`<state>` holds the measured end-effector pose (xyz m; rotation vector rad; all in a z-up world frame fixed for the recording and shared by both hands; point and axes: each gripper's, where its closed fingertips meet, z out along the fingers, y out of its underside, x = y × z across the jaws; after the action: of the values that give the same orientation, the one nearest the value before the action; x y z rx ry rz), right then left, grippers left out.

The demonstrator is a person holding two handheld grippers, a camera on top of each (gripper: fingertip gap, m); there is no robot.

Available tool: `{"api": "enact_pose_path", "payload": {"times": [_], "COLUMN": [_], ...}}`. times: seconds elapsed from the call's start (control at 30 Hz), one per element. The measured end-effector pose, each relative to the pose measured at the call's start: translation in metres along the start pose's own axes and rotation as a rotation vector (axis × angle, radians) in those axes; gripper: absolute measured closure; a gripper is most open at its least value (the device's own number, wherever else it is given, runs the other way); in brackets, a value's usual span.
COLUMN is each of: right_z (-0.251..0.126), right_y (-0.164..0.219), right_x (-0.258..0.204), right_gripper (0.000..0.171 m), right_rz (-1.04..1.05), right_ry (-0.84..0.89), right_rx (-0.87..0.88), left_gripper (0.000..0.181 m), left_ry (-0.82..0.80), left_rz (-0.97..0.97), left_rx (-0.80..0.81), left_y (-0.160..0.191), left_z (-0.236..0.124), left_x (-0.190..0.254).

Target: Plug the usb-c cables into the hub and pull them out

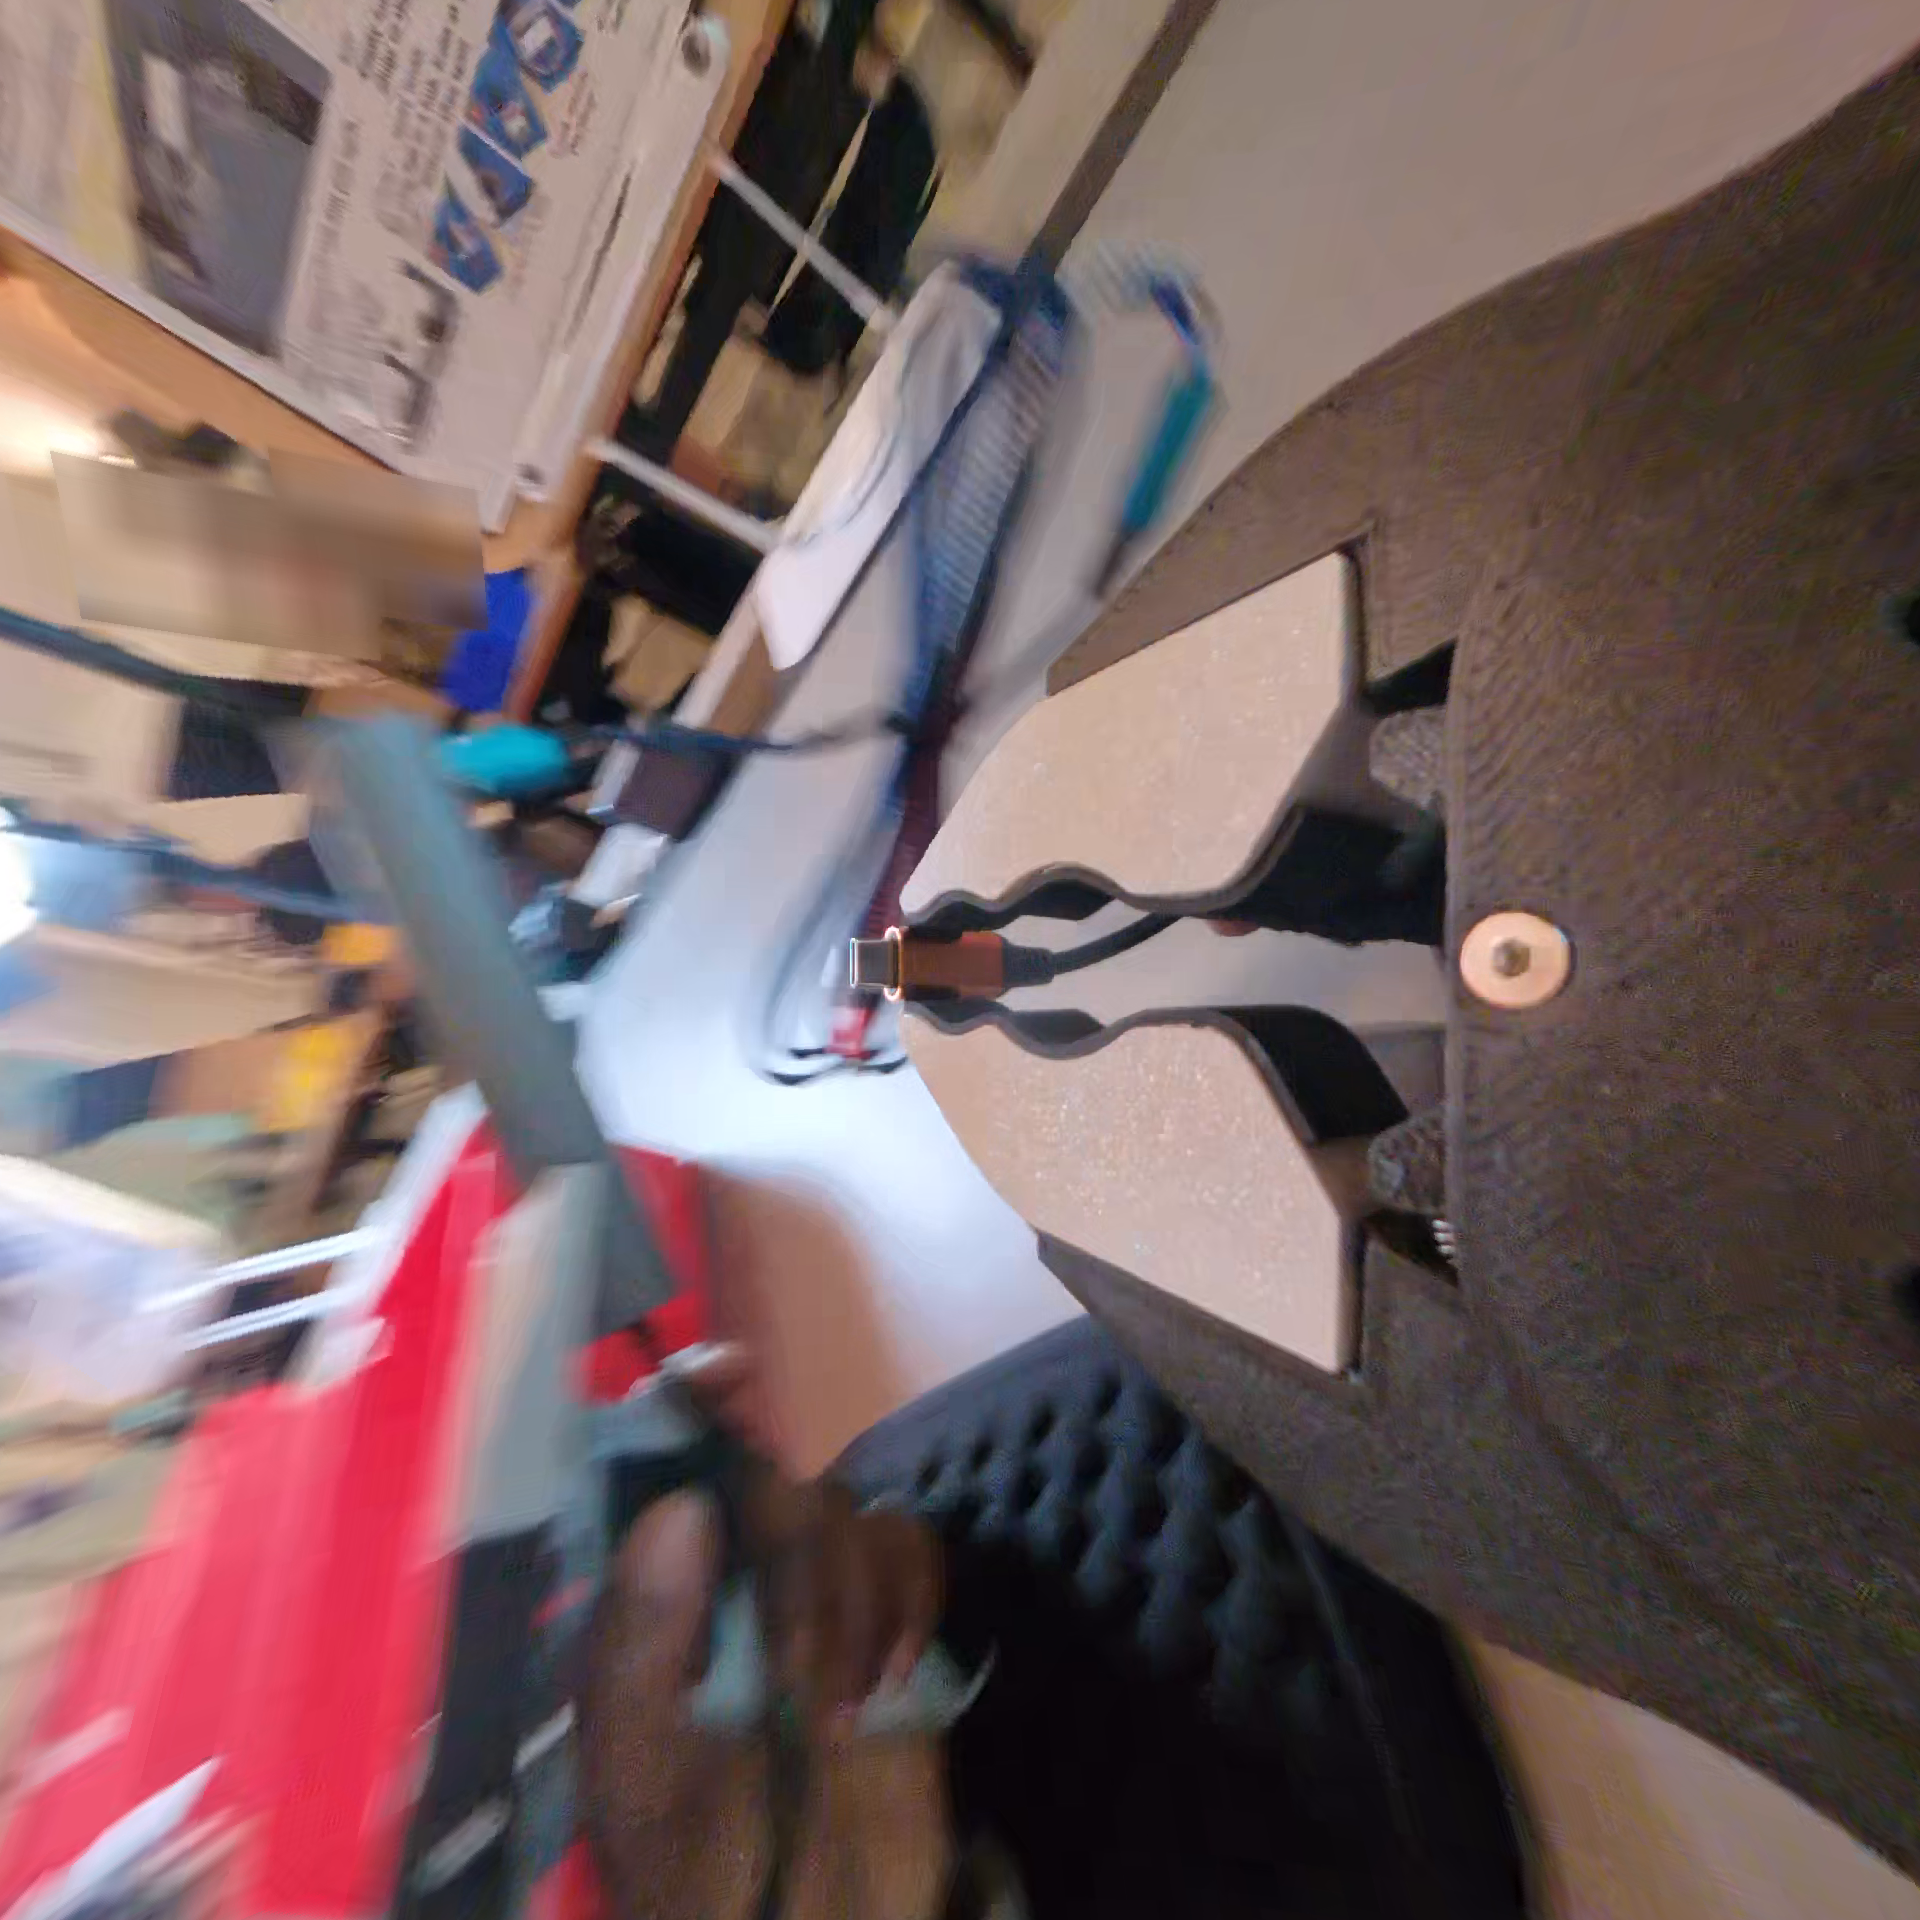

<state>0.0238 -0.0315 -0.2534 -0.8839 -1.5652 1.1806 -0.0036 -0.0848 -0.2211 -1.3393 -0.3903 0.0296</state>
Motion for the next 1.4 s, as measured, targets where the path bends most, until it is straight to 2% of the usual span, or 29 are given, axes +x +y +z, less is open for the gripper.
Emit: {"api": "enact_pose_path", "payload": {"times": [0.07, 0.13, 0.23, 0.37, 0.5, 0.7, 0.83, 0.97, 1.13, 1.3, 1.4], "right_z": [-0.023, -0.045, -0.063, -0.077, -0.112, -0.204, -0.268, -0.308, -0.326, -0.327, -0.309], "right_y": [-0.03, -0.048, -0.056, -0.071, -0.119, -0.197, -0.223, -0.22, -0.181, -0.133, -0.092], "right_x": [0.009, 0.031, 0.055, 0.063, 0.095, 0.167, 0.209, 0.232, 0.252, 0.256, 0.248], "right_gripper": [0.159, 0.16, 0.159, 0.159, 0.16, 0.159, 0.16, 0.159, 0.159, 0.159, 0.159], "right_rz": [0.201, 0.423, 0.596, 0.531, 0.545, 0.236, 0.119, 0.037, 0.023, 0.024, -0.043], "right_ry": [-0.079, -0.099, -0.09, -0.015, 0.128, 0.54, 0.789, 0.966, 1.063, 1.07, 1.018], "right_rx": [0.232, 0.422, 0.558, 0.604, 0.663, 0.644, 0.665, 0.61, 0.533, 0.476, 0.291], "left_gripper": [0.17, 0.17, 0.17, 0.17, 0.17, 0.17, 0.17, 0.17, 0.17, 0.17, 0.17], "left_ry": [-0.028, -0.03, -0.001, 0.012, 0.032, 0.045, 0.054, 0.053, 0.055, 0.058, 0.061], "left_rz": [0.039, 0.075, 0.083, 0.047, 0.057, 0.097, 0.098, 0.101, 0.095, 0.085, 0.085], "left_rx": [-0.074, -0.076, -0.049, -0.076, -0.089, -0.13, -0.136, -0.145, -0.149, -0.157, -0.161], "left_y": [0.013, 0.013, 0.01, 0.014, 0.016, 0.022, 0.023, 0.025, 0.026, 0.027, 0.028], "left_z": [0.005, 0.006, 0.004, 0.006, 0.006, 0.009, 0.01, 0.01, 0.011, 0.011, 0.012], "left_x": [0.0, 0.002, 0.007, 0.005, 0.008, 0.013, 0.014, 0.014, 0.013, 0.013, 0.013]}}
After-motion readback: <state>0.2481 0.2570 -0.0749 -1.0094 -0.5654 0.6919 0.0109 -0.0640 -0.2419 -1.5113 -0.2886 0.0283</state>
